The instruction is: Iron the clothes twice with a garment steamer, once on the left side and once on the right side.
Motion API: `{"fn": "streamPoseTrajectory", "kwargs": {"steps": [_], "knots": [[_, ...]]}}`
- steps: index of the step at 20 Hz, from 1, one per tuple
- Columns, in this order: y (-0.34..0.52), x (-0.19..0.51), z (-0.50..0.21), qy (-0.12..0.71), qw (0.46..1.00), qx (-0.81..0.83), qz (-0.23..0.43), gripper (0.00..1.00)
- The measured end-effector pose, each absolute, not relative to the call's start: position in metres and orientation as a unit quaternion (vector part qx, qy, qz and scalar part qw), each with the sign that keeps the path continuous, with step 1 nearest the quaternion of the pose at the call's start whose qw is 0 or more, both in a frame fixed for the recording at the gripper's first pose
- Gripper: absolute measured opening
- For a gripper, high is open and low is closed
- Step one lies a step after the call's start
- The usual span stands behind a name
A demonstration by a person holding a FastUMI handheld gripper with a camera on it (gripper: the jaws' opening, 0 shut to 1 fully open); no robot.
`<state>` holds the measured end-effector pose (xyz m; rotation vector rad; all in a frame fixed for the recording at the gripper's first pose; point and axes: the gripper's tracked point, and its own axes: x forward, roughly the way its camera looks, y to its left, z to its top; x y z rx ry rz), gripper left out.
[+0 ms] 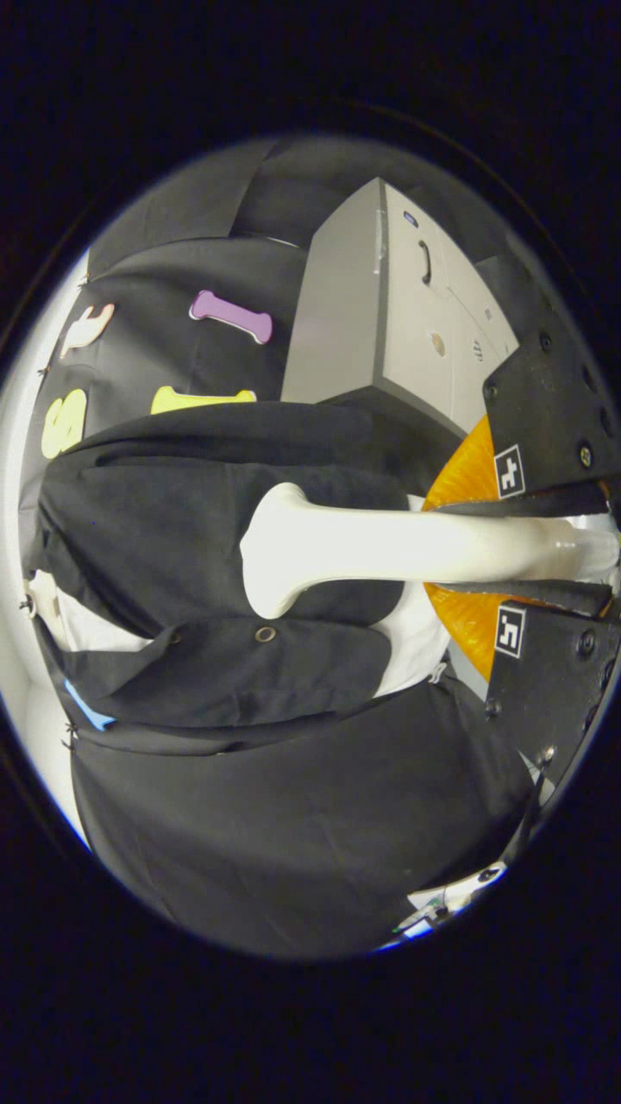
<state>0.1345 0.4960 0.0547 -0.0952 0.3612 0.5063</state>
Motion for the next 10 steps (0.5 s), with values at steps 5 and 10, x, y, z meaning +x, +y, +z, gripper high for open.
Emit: {"fn": "streamPoseTrajectory", "kwargs": {"steps": [5, 10], "knots": [[0.517, 0.119, 0.119, 0.131, 0.953, -0.041, 0.270, 0.32], [0.557, 0.107, 0.180, 0.086, 0.954, -0.038, 0.285, 0.32]]}}
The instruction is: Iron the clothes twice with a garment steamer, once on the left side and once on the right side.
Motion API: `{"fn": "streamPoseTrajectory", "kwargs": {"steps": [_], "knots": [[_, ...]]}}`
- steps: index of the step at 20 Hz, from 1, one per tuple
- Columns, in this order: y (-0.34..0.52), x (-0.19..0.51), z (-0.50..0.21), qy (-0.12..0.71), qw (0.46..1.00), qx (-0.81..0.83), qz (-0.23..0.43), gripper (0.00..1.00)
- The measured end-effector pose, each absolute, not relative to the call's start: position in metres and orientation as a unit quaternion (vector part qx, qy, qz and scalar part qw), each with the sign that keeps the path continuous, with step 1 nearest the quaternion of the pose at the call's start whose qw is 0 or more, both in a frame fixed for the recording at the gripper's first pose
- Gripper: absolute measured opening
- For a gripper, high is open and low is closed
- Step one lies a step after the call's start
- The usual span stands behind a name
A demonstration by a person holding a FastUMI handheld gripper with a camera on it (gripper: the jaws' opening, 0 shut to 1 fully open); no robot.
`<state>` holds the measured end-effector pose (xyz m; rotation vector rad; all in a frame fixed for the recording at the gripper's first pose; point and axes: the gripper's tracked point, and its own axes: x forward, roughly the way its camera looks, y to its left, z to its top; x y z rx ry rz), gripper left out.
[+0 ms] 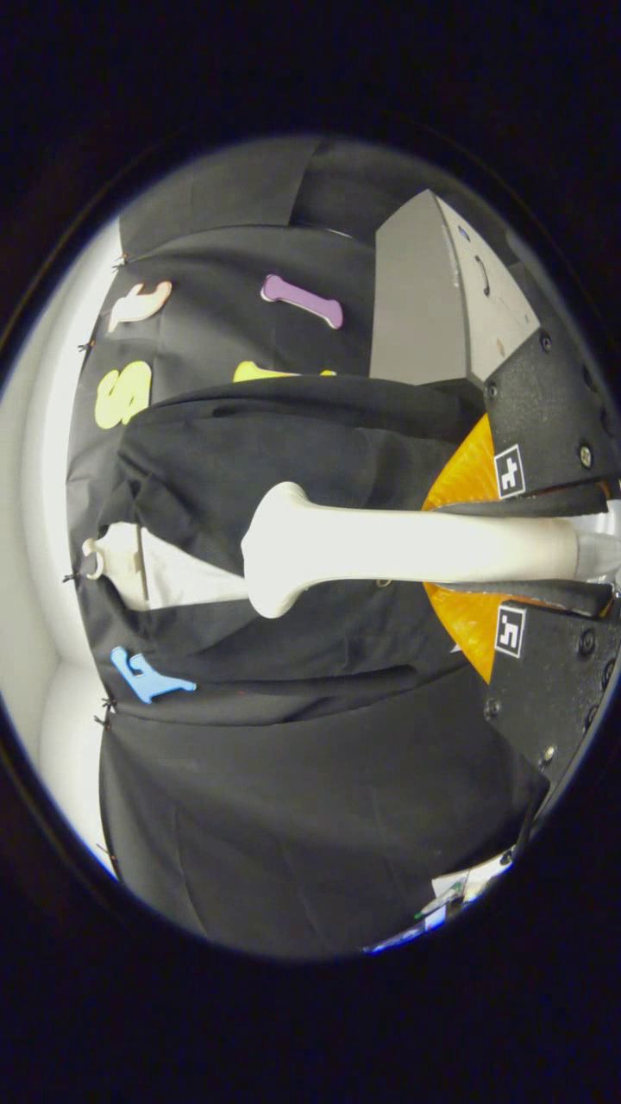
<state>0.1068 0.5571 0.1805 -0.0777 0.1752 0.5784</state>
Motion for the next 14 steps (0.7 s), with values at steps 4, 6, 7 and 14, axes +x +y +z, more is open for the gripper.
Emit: {"fn": "streamPoseTrajectory", "kwargs": {"steps": [4, 6, 7, 14], "knots": [[0.602, 0.095, 0.224, 0.057, 0.950, -0.032, 0.306, 0.32], [0.624, 0.090, 0.242, 0.043, 0.949, -0.034, 0.312, 0.32], [0.634, 0.089, 0.249, 0.039, 0.948, -0.035, 0.314, 0.32], [0.694, 0.083, 0.269, 0.023, 0.945, -0.053, 0.322, 0.32]]}}
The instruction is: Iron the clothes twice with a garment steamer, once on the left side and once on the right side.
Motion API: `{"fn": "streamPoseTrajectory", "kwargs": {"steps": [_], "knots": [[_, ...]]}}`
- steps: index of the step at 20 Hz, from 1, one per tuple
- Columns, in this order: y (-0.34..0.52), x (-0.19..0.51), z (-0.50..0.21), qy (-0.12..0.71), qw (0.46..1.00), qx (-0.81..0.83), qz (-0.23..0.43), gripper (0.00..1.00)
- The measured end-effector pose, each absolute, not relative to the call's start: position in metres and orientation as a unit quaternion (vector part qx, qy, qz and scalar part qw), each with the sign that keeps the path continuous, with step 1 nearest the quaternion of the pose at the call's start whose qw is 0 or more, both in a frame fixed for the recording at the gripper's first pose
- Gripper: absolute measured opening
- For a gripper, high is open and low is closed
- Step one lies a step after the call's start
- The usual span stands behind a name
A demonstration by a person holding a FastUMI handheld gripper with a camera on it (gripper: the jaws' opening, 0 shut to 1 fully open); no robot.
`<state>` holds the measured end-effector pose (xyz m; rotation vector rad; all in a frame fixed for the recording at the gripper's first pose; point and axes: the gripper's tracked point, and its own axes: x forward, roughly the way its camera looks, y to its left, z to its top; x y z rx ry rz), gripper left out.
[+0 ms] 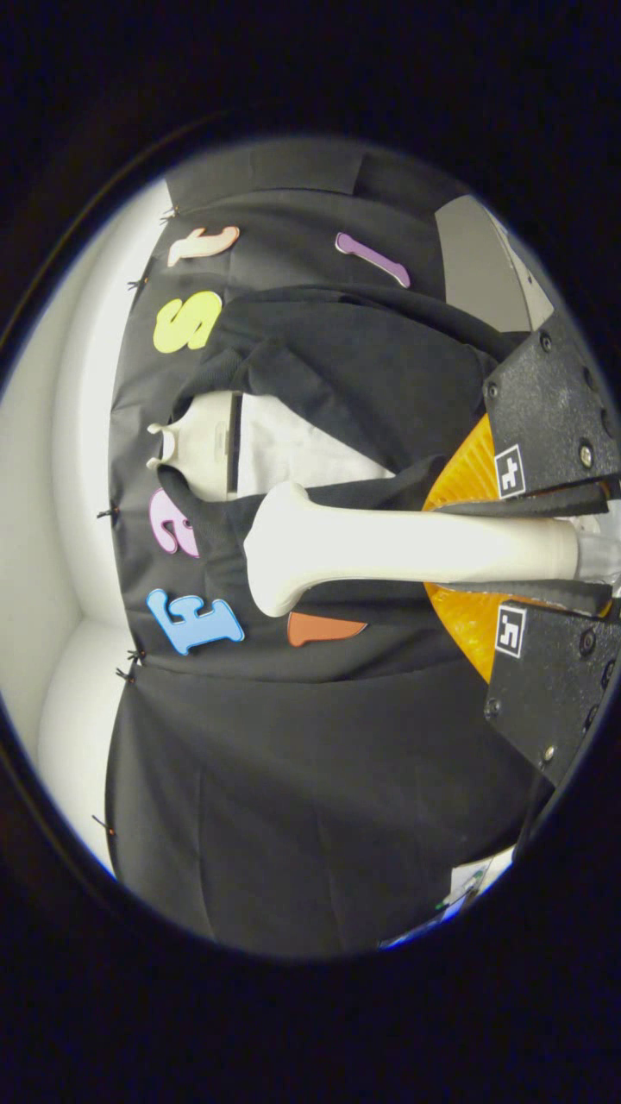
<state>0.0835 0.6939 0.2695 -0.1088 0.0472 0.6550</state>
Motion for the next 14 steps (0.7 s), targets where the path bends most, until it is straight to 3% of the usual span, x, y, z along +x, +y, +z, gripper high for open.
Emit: {"fn": "streamPoseTrajectory", "kwargs": {"steps": [14], "knots": [[0.709, 0.116, 0.230, 0.065, 0.946, -0.074, 0.309, 0.32]]}}
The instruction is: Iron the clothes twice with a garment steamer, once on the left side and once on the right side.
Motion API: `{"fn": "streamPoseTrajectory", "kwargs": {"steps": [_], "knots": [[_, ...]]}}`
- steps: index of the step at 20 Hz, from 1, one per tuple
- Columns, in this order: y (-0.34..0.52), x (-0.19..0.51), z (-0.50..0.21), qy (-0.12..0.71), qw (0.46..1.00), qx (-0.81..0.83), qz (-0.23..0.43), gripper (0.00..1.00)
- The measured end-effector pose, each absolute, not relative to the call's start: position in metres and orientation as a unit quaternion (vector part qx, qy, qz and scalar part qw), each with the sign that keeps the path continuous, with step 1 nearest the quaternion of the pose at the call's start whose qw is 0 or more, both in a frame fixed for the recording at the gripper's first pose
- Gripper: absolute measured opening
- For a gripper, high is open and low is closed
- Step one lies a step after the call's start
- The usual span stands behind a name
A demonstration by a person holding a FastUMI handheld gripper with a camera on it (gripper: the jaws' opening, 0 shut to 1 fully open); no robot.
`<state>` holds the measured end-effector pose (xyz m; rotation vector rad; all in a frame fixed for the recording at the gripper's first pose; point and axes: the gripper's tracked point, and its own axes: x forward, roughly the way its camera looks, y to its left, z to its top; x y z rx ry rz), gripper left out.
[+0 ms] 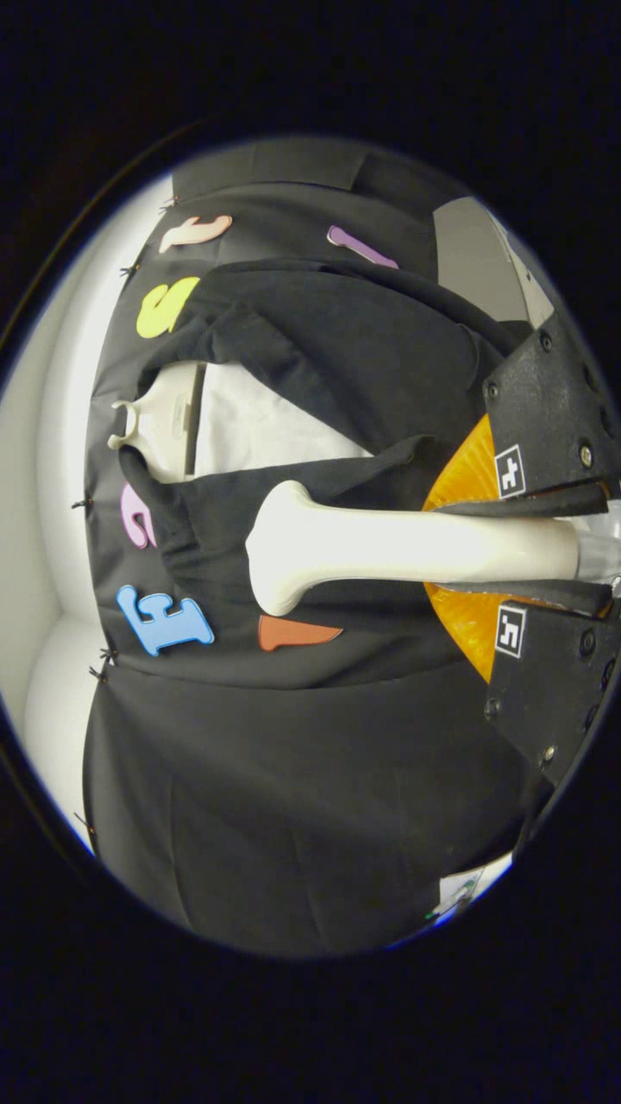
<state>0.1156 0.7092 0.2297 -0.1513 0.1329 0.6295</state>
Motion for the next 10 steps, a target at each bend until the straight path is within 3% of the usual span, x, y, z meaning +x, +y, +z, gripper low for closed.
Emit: {"fn": "streamPoseTrajectory", "kwargs": {"steps": [10], "knots": [[0.694, 0.117, 0.182, 0.097, 0.943, -0.090, 0.306, 0.32]]}}
